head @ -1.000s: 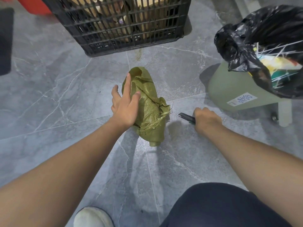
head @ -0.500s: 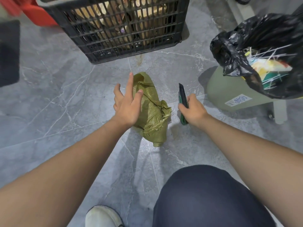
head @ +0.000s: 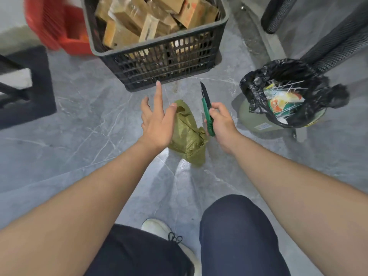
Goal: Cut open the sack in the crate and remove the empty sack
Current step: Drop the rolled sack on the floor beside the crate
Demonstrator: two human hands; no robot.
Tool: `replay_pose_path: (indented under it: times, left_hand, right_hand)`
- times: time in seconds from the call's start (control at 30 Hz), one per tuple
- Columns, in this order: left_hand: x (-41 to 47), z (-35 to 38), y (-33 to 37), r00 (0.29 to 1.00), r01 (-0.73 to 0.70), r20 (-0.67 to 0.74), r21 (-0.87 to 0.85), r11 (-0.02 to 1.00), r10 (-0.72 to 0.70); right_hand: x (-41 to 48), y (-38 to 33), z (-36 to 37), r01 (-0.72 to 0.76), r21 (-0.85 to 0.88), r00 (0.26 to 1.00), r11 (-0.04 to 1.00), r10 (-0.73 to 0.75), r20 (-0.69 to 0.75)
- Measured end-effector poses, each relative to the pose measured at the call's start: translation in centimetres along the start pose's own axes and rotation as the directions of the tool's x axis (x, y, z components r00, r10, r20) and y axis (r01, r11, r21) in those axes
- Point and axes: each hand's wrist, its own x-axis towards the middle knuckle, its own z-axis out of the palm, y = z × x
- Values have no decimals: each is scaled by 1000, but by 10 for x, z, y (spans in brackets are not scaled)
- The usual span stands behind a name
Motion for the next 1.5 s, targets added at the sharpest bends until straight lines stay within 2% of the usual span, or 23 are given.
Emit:
replay_pose_path:
  times: [0.3, 0.5, 0.6, 0.87, 0.97, 1.03, 1.2, 1.5]
  left_hand:
    - [-76, -130, 136, 998, -45, -43, -112, 993, 40]
    - [-117, -210, 236, 994, -96, -61, -160, 983, 87]
    - [-131, -241, 274, 993, -107, -72, -165, 981, 96]
    - [-154, -283, 351, 992, -120, -57, -155, 981, 112]
    - [-154, -283, 378, 995, -101, -30, -152, 983, 97]
    - [-152, -278, 397, 995, -99, -8, -143, 985, 99]
    - [-126, -256, 437, 993, -105, 42, -104, 989, 110]
    - [-56, -193, 495, 992, -43, 112, -136, 990, 59]
  right_hand:
    - [-137, -177, 23, 69, 76, 997, 995, -70, 15]
    - [-217, -296, 33, 181, -26, 978, 983, -177, 111]
    - [-251, -341, 33, 221, -27, 968, 975, -216, 125]
    - [-300, -424, 14, 202, -26, 978, 979, -201, 56]
    - [-304, -449, -2, 202, 8, 977, 979, -202, 70]
    - [-297, -463, -17, 228, -31, 972, 973, -225, 73]
    - [-247, -497, -70, 276, -150, 957, 949, -285, -45]
    - [-147, -540, -153, 227, -256, 953, 940, -269, -141]
